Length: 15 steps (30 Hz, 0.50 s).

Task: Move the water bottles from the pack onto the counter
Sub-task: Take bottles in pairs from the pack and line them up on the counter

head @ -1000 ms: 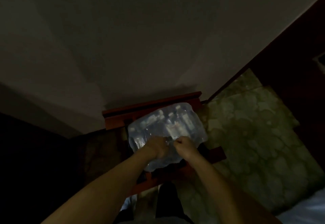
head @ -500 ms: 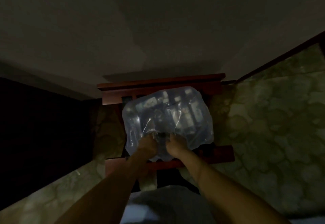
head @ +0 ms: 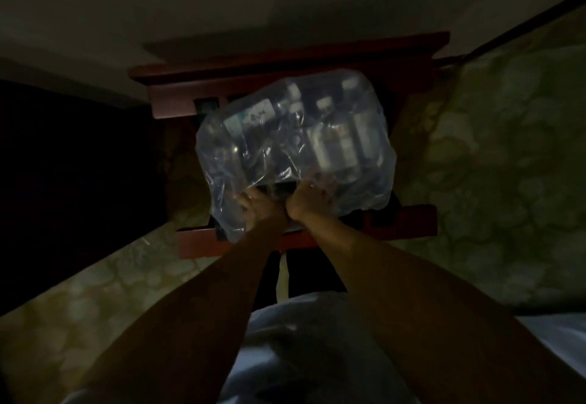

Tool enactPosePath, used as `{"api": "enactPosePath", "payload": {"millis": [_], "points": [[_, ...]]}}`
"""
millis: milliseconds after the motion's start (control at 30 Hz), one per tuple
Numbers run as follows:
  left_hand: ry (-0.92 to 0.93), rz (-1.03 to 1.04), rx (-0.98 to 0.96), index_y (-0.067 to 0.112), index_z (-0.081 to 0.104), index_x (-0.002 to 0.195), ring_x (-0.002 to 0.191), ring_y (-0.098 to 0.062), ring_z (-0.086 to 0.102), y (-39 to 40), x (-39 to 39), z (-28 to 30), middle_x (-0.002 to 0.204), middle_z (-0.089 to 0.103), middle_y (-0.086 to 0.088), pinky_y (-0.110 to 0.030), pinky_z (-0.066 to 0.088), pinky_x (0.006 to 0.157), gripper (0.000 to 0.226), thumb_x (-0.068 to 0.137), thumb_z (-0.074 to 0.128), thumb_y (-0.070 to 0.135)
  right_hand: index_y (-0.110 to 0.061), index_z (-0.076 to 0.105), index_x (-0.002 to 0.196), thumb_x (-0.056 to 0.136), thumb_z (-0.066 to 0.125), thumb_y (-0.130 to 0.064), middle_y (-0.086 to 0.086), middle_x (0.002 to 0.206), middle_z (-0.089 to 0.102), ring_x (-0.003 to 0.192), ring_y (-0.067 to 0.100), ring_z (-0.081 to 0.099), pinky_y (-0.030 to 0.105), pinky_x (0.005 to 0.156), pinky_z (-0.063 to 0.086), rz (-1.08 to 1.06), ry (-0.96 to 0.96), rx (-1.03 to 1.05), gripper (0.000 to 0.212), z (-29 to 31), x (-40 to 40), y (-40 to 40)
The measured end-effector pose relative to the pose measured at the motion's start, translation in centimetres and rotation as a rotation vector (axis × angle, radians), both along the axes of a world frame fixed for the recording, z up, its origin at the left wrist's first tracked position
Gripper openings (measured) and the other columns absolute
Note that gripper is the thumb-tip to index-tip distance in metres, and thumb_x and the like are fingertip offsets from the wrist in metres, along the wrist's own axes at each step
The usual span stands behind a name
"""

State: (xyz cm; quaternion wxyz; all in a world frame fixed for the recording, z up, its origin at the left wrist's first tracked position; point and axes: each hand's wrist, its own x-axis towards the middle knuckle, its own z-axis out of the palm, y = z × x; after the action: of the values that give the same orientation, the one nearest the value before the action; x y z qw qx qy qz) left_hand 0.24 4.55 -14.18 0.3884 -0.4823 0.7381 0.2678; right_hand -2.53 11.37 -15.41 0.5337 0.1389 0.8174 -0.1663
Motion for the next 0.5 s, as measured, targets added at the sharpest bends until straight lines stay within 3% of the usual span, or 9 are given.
{"api": "enactPosePath", "payload": {"millis": [167,300,367,433,500], "points": [[-0.075,-0.035,-0.056,-0.004,0.013,0.151,0.145,-0.036,0.021,-0.9,-0.4,-1.5,0.157,0.016,-0.024,-0.042,0.028,0.114,0.077,0.097,0.051,0.037,-0.008,0.031,0.143,0.095,0.051,-0.033,0.023,0.153,0.025,0.137,0.041,0.029,0.049,0.11,0.031,-0.104,0.125,0.047,0.058,-0.4,0.1,-1.2],[-0.072,-0.083,-0.118,-0.007,0.023,0.148,0.141,-0.038,0.028,-1.6,-1.0,-2.3,0.152,0.029,-0.027,-0.042,0.023,0.115,0.077,0.096,0.046,0.046,-0.007,0.044,0.135,0.092,0.053,-0.038,0.021,0.145,0.034,0.129,0.039,0.039,0.049,0.105,0.041,-0.15,0.076,0.066,0.054,-1.4,-1.0,-1.8],[-0.066,-0.01,-0.122,-0.008,0.021,0.148,0.142,-0.038,0.027,-2.2,-1.0,-2.7,0.153,0.027,-0.027,-0.041,0.023,0.115,0.082,0.095,0.047,0.048,-0.008,0.033,0.143,0.093,0.052,-0.035,0.019,0.147,0.027,0.132,0.038,0.034,0.053,0.107,0.038,-0.201,0.077,0.046,0.061,-1.9,-1.2,-2.1],[-0.055,0.041,-0.131,-0.009,0.018,0.148,0.143,-0.038,0.024,-2.5,-1.4,-3.1,0.154,0.024,-0.027,-0.041,0.023,0.116,0.088,0.093,0.049,0.052,-0.01,0.009,0.152,0.096,0.05,-0.032,0.02,0.153,0.018,0.138,0.037,0.027,0.053,0.112,0.031,-0.262,0.076,0.021,0.073,-2.3,-1.5,-2.3],[-0.06,0.051,-0.171,-0.008,0.028,0.146,0.14,-0.036,0.03,-2.5,-2.0,-3.3,0.152,0.031,-0.025,-0.039,0.027,0.113,0.08,0.093,0.051,0.049,-0.01,0.004,0.152,0.099,0.046,-0.03,0.019,0.154,0.019,0.139,0.036,0.027,0.05,0.113,0.03,-0.355,0.105,0.022,0.07,-2.8,-1.7,-2.7]]}}
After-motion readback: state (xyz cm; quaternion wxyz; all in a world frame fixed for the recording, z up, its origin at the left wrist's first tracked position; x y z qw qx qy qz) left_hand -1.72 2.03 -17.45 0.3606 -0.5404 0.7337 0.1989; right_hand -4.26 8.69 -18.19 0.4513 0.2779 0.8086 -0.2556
